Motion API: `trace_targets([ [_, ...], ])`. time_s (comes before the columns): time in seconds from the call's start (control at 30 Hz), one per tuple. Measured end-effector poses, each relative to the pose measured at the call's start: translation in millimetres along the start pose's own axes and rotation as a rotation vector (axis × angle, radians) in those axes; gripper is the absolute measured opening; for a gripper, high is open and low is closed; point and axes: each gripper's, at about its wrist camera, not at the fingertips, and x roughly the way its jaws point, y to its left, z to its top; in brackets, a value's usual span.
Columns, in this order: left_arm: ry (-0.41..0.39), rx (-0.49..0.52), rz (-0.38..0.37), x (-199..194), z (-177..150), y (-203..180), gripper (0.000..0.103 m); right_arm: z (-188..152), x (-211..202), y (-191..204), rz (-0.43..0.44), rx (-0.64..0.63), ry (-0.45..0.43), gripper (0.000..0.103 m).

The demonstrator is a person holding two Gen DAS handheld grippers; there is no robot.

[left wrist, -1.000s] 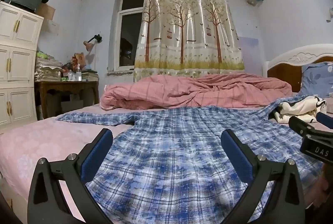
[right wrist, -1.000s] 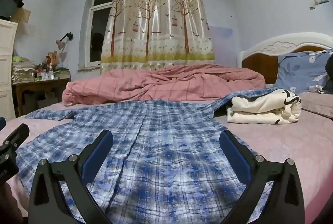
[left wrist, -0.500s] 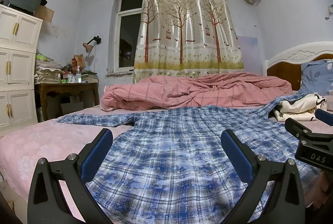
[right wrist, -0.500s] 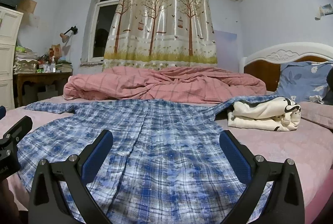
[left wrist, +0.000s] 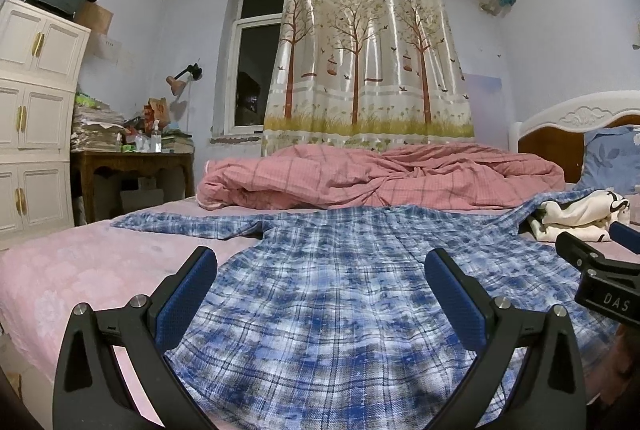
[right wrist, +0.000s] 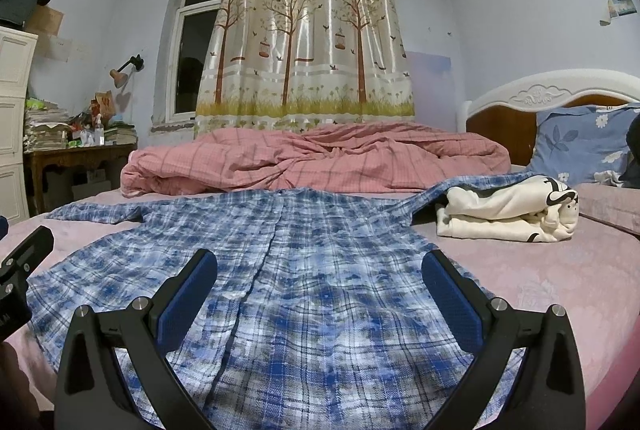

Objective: Fold large clothes

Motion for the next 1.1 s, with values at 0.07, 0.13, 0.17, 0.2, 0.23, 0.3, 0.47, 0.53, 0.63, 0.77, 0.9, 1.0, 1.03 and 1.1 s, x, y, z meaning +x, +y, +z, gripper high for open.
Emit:
trace_targets([
  [0.07,0.002,-0.005,-0.005,1,0,0,0.103,0,0,0,0.002,-0.001,0.0,0.103],
  [0.13,0.005,-0.016,-0.005,2,-1,2,0.103,-1,0,-2,0.003,0.001,-0.002,0.103],
  [0.17,0.004,-0.015,-0.008,2,-1,2,0.103,0,1,-2,0.002,0.003,-0.002,0.103],
  [0.2,0.005,-0.014,-0.008,3,0,1,0.103,0,1,-2,0.0,0.004,-0.004,0.103],
  [0.23,0.004,-0.011,-0.003,2,-2,2,0.103,-1,1,-2,0.0,0.006,-0.004,0.103],
  [0.3,0.002,-0.011,-0.007,2,-2,3,0.103,-2,1,-2,0.002,0.006,-0.001,0.103],
  [0.47,-0.017,-0.014,-0.018,1,-3,6,0.103,-2,1,-1,-0.002,-0.001,-0.002,0.103],
  [0.53,-0.02,-0.006,-0.008,0,-4,4,0.103,-2,1,-2,-0.001,-0.005,-0.005,0.103],
  [0.63,-0.016,-0.001,0.0,2,-5,3,0.103,-3,0,1,-0.003,-0.02,-0.008,0.103],
  [0.77,-0.02,-0.009,0.001,2,-6,3,0.103,-3,0,1,-0.005,-0.023,-0.006,0.103],
  [0.9,-0.001,0.0,0.025,5,-7,2,0.103,-2,0,2,-0.005,-0.021,-0.005,0.103],
  [1.0,0.013,0.038,0.047,8,-8,-5,0.103,-2,0,2,-0.004,-0.017,-0.004,0.103],
  [1.03,0.013,0.048,0.046,8,-8,-7,0.103,-2,0,3,-0.005,-0.019,-0.005,0.103],
  [1.1,0.006,0.066,0.05,7,-8,-11,0.103,-2,0,3,-0.003,-0.016,0.002,0.103],
])
